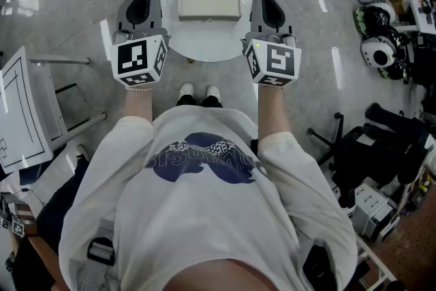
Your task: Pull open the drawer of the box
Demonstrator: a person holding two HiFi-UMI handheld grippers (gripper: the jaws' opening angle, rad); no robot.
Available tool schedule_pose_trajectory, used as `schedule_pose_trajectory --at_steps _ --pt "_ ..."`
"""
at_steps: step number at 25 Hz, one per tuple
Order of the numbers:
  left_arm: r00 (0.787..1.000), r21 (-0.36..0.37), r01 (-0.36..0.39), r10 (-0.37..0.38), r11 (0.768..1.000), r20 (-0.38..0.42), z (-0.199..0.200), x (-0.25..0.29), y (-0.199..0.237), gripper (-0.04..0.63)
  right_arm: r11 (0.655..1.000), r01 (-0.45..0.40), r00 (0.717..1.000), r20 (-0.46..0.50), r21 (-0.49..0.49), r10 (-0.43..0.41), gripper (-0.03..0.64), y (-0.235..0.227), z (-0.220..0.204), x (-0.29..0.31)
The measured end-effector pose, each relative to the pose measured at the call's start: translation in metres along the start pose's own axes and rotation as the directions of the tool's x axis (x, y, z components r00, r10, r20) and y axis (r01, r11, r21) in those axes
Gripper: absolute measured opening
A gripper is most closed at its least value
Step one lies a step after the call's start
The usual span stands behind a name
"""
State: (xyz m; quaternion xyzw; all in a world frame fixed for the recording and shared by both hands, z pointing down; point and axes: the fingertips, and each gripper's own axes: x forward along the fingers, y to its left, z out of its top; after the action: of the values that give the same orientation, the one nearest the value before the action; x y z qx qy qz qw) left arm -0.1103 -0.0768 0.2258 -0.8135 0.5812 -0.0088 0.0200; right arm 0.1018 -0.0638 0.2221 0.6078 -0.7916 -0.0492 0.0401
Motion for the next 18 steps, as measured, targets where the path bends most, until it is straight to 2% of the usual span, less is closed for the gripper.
schedule_pose_trajectory --at_steps 15,18 --pt "1.000 -0.006 -0.024 0.024 1.000 -0.007 -0.0041 0.0047 0.0070 0.008 0.998 -0.036 0.999 -0.015 -0.049 0.035 -0.003 0.0052 -0.0048 0.0082" --pt "0.999 -0.027 -0.030 0.030 0.999 -0.020 -0.0089 0.0042 0.0072 0.008 0.999 -0.040 0.999 -0.020 -0.032 0.040 -0.003 0.0023 -0.0077 0.0080"
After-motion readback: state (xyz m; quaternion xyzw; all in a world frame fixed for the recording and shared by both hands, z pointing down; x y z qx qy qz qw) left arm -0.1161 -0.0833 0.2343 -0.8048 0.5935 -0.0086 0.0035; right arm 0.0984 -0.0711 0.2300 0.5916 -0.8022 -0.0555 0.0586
